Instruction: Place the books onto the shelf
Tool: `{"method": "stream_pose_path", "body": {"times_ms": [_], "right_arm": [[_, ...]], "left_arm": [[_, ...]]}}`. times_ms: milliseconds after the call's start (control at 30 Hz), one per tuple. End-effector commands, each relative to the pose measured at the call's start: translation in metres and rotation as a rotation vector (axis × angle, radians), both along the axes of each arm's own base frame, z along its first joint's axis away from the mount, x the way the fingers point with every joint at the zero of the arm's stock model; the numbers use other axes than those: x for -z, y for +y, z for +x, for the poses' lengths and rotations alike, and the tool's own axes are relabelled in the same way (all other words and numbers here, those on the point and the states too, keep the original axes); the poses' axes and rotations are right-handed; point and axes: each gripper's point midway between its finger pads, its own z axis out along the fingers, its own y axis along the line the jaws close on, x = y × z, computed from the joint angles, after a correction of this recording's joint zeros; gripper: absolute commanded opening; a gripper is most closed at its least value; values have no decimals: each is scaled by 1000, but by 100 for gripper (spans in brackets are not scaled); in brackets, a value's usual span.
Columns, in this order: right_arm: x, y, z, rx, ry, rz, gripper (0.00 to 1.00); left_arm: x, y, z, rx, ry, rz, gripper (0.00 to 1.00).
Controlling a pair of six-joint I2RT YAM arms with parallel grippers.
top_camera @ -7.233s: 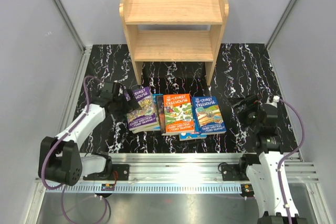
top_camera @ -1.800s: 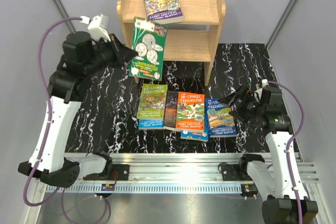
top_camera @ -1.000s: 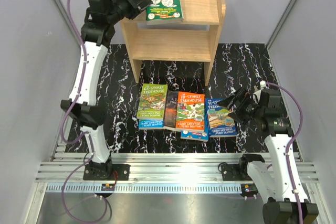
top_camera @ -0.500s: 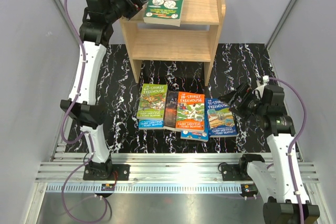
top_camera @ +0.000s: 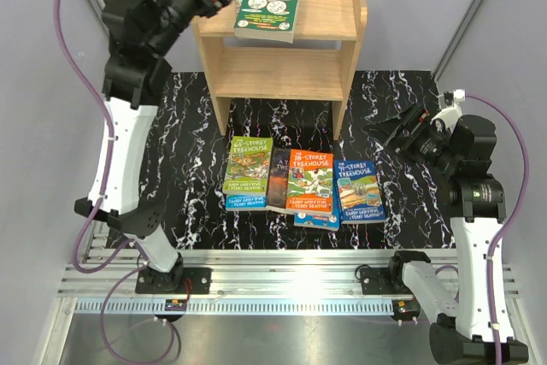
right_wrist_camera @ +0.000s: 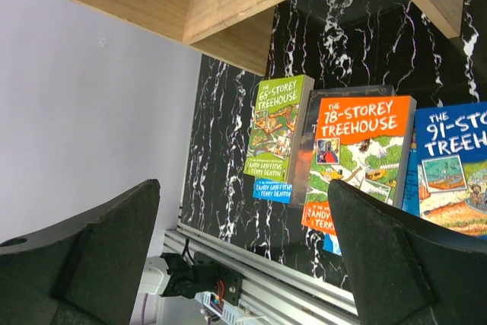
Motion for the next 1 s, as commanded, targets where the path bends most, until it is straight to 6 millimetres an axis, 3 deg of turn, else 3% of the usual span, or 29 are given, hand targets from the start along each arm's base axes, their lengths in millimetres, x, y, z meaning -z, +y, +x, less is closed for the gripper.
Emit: {"method": "stream_pose_path", "body": {"times_ms": [0, 67, 100, 200, 300, 367, 567, 767, 967], "right_arm": [[-9, 2, -16, -9, -14, -8, 100], [0, 1, -23, -6, 14, -21, 100], [3, 1, -29, -5, 25, -22, 100], [6, 0, -41, 2, 24, -20, 100], [8, 1, -52, 6, 21, -7, 100], [7, 2, -60, 7, 21, -2, 100], [2, 1, -80, 19, -7, -3, 100], [17, 2, -92, 16, 15, 6, 100], [24, 2, -86, 14, 31, 6, 100]], "left_arm": [[-22, -53, -14, 99, -133, -21, 80], [-24, -88, -26, 157, -157, -33, 78], [-16, -99, -17, 124, -143, -35, 76], [-12, -134, -19, 7, -184, -26, 78], [10, -167, 0, -153, -191, 45, 78], [21, -177, 9, -256, -185, 72, 76], [62, -178, 43, -430, -155, 176, 71], [74, -157, 68, -541, -134, 202, 71], [79, -148, 88, -565, -166, 238, 71]]}}
